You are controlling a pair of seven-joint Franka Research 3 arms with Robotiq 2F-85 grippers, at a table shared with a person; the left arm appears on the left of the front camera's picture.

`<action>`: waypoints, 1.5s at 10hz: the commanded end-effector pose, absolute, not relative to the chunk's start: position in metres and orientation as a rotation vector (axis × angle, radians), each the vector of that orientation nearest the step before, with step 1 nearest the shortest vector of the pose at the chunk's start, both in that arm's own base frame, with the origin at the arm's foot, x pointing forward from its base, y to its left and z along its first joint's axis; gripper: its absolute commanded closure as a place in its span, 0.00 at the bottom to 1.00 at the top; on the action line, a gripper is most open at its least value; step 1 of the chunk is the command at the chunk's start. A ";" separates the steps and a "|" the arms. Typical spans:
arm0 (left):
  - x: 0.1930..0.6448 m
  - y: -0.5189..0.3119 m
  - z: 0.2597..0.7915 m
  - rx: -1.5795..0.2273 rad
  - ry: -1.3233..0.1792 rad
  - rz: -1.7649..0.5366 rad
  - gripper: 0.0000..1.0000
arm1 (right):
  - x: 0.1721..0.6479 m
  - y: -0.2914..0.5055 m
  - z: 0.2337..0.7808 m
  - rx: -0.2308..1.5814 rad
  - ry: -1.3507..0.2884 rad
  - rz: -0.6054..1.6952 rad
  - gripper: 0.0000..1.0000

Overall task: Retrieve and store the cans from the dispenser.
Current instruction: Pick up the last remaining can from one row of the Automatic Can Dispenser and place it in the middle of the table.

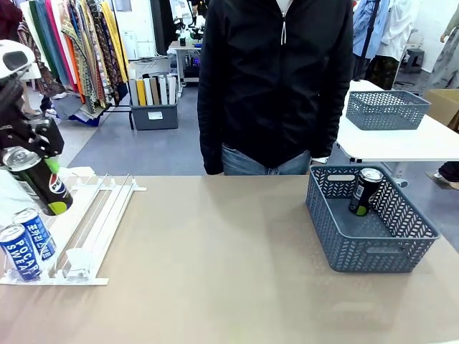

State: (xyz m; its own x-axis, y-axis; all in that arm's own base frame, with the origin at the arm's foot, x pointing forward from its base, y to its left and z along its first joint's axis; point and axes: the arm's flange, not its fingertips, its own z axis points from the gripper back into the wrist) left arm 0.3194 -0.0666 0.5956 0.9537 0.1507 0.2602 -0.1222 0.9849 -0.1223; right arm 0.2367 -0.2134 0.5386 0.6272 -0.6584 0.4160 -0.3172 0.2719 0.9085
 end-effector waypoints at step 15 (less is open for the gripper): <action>0.501 -0.424 0.421 0.012 -0.120 -0.365 1.00 | 0.238 -0.213 0.543 1.348 -0.955 -0.278 0.00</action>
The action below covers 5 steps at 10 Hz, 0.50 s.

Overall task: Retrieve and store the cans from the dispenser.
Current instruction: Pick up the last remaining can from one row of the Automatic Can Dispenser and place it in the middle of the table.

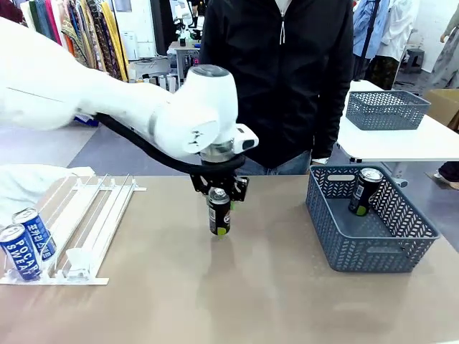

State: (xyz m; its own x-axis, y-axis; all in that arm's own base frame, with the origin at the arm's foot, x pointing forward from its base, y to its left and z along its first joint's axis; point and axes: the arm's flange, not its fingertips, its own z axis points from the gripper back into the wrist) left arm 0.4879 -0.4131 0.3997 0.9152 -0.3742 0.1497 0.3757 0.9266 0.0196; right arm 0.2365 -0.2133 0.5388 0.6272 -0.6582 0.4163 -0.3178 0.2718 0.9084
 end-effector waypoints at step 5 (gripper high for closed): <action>0.501 -0.426 0.406 -0.002 -0.061 -0.372 1.00 | 0.238 -0.213 0.543 1.348 -0.955 -0.278 0.00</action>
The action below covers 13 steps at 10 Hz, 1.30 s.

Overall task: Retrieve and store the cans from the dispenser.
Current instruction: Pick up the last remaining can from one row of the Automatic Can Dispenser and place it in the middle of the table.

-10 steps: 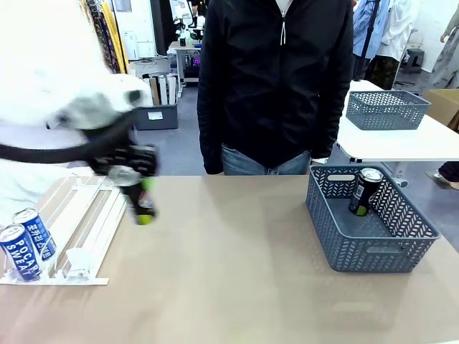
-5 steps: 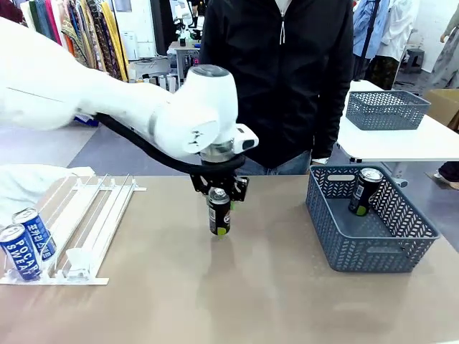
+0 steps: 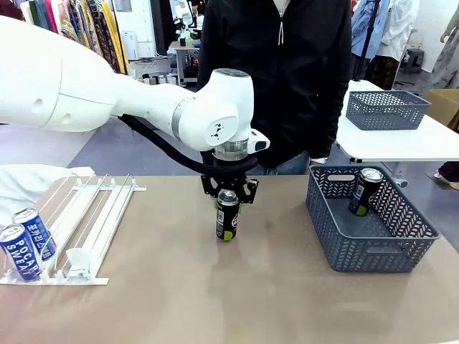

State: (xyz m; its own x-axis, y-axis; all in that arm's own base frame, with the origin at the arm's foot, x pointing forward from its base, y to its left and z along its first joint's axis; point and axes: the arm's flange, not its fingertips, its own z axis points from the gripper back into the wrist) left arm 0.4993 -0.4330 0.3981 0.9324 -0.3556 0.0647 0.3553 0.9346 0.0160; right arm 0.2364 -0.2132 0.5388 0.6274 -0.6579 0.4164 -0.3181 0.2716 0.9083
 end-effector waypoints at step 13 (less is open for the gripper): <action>0.416 -0.246 0.593 -0.445 -0.293 -0.366 0.00 | 0.238 -0.213 0.543 1.348 -0.955 -0.278 0.00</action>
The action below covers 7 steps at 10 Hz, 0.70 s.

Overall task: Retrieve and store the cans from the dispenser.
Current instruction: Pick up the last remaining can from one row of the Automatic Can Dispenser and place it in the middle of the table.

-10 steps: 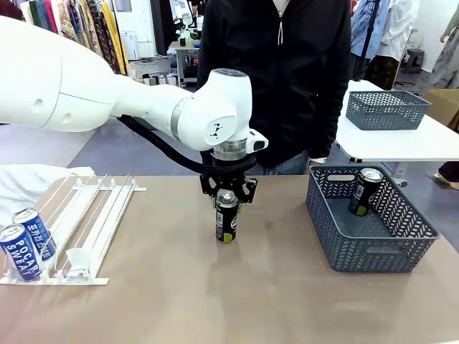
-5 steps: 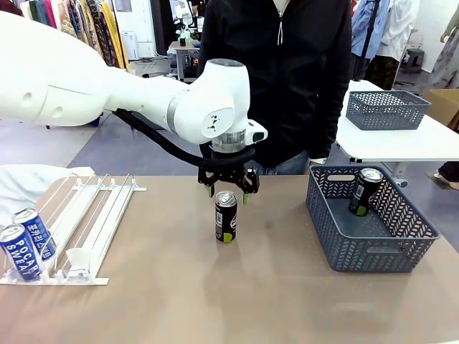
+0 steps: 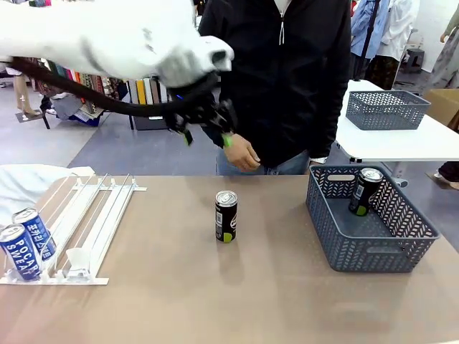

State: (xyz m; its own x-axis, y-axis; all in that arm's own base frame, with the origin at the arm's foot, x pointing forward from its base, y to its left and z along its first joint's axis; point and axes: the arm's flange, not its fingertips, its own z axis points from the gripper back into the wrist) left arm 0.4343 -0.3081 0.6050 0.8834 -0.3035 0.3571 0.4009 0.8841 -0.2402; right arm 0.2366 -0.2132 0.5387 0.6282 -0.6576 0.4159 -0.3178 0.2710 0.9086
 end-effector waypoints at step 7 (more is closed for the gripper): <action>0.305 0.083 0.498 -1.226 -0.493 0.169 0.00 | 0.238 -0.213 0.543 1.348 -0.955 -0.278 0.00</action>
State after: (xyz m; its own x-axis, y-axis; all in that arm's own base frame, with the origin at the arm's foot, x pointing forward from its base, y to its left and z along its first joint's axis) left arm 0.3063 0.0836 0.5229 0.9051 0.3310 0.2668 0.1125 0.4186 -0.9012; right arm 0.2362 -0.2134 0.5386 0.6278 -0.6580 0.4158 -0.3179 0.2708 0.9086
